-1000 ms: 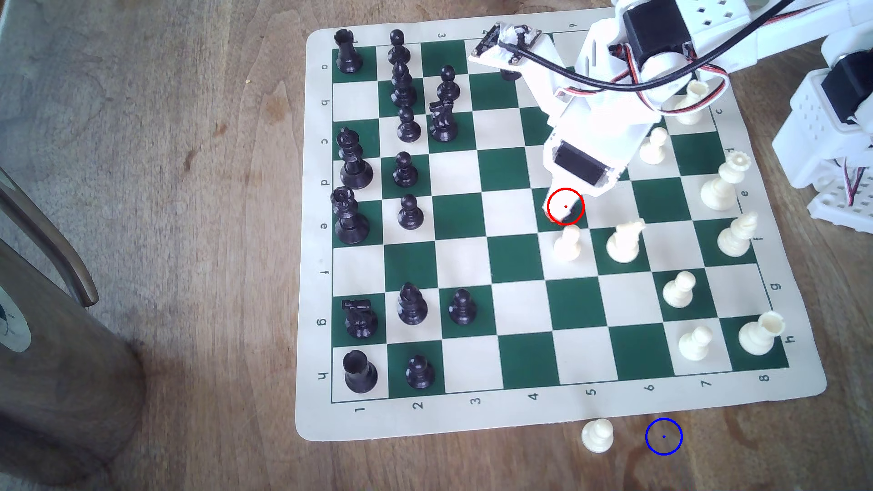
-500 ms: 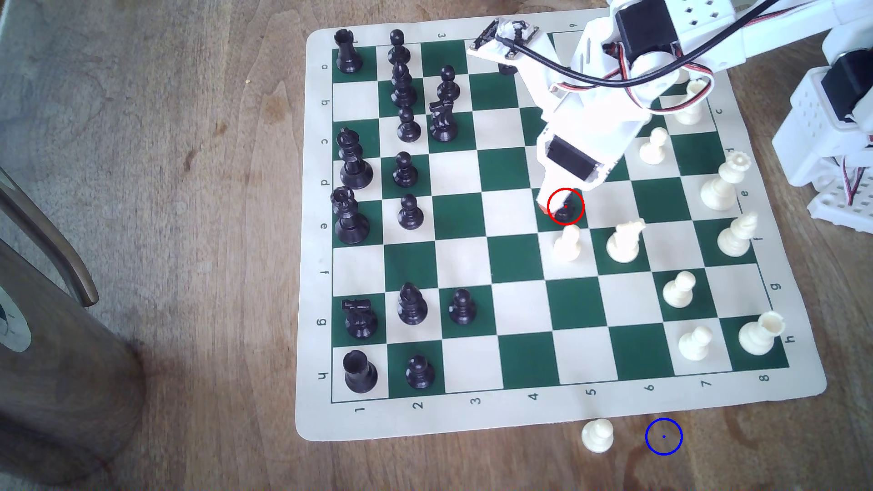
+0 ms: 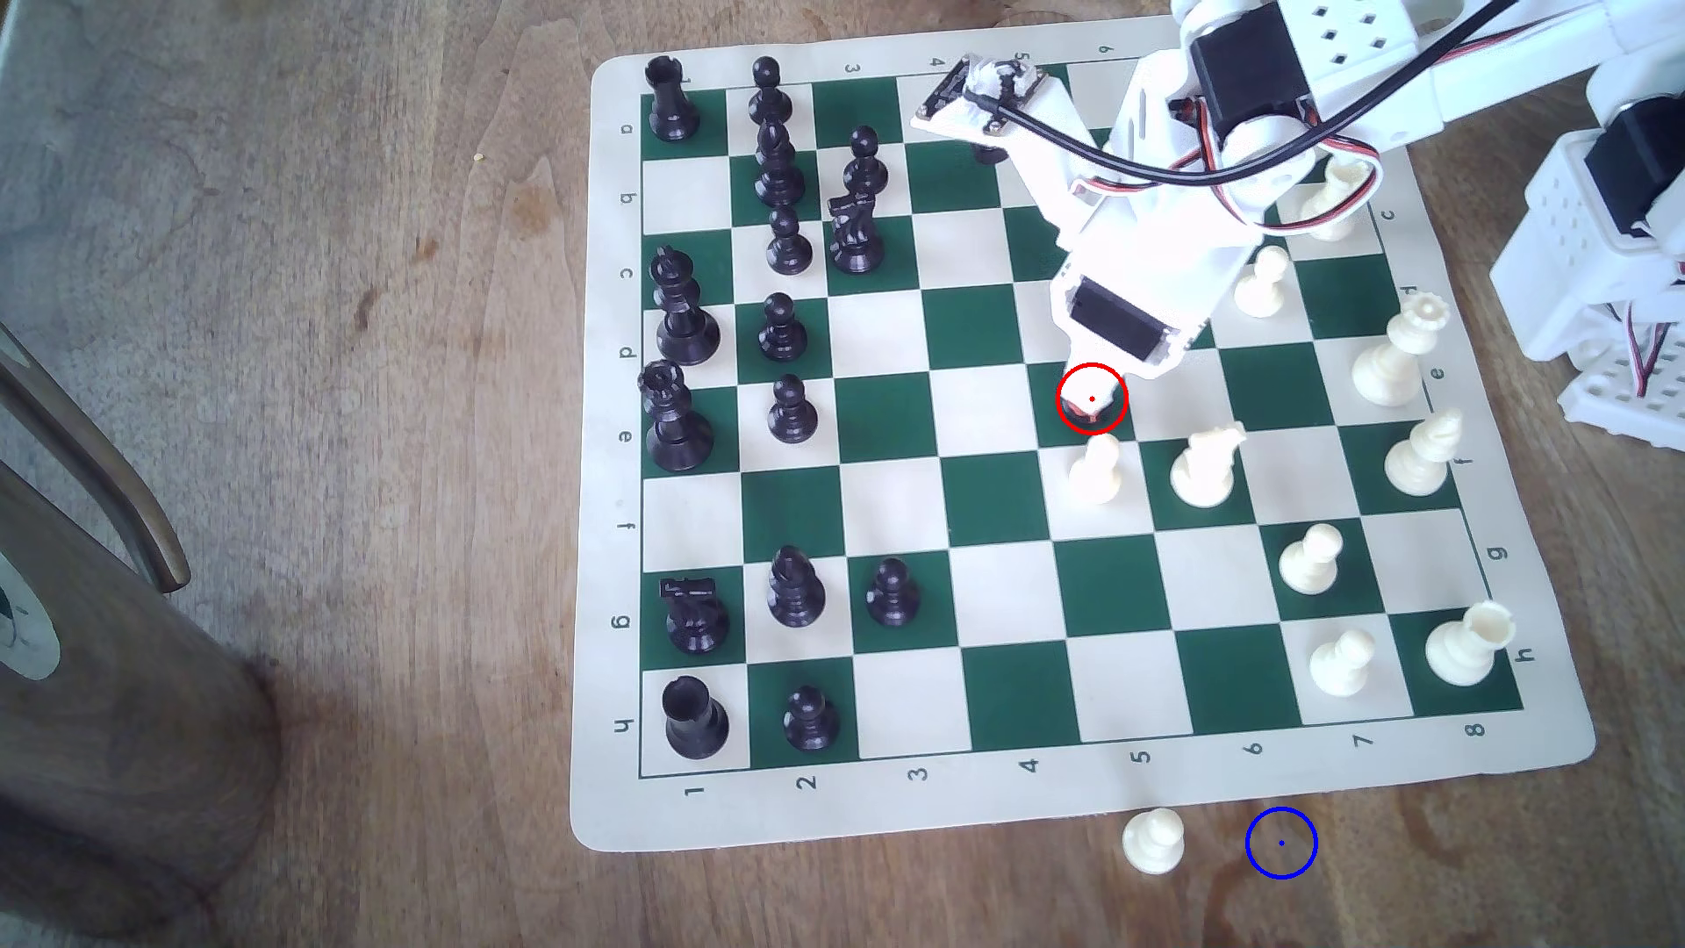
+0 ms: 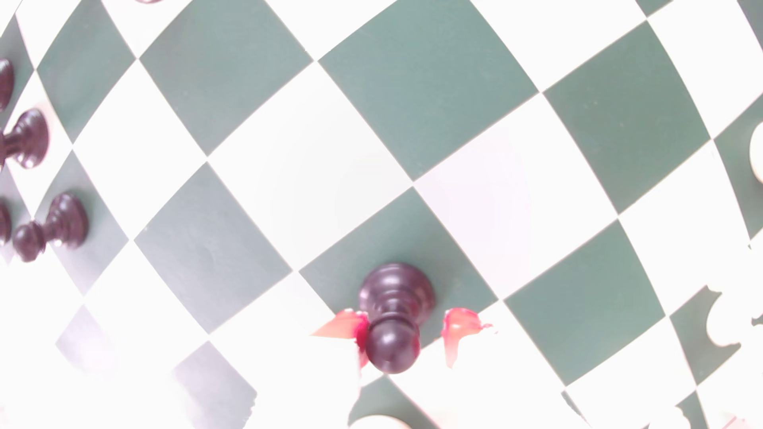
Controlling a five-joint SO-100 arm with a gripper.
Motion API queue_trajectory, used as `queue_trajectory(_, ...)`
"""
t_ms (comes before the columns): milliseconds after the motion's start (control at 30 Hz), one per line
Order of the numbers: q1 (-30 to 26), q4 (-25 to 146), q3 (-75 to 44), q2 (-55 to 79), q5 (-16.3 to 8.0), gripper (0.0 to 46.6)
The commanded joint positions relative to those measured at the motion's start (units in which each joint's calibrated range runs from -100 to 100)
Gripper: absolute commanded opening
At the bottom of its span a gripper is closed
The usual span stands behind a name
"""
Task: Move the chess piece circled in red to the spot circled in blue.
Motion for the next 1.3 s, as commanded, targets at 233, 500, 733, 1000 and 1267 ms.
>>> queue_trajectory(233, -0.59, 0.59, -3.56, -2.06, -0.44, 5.6)
queue_trajectory(500, -0.59, 3.95, -8.1, -3.33, -0.15, 0.2)
queue_trajectory(733, -0.2, 14.93, -20.07, -10.21, 0.73, 0.2)
queue_trajectory(1000, -20.06, 21.8, -18.89, -19.8, -0.1, 0.2)
queue_trajectory(1267, -34.85, 19.84, -26.23, -7.41, 1.56, 0.2)
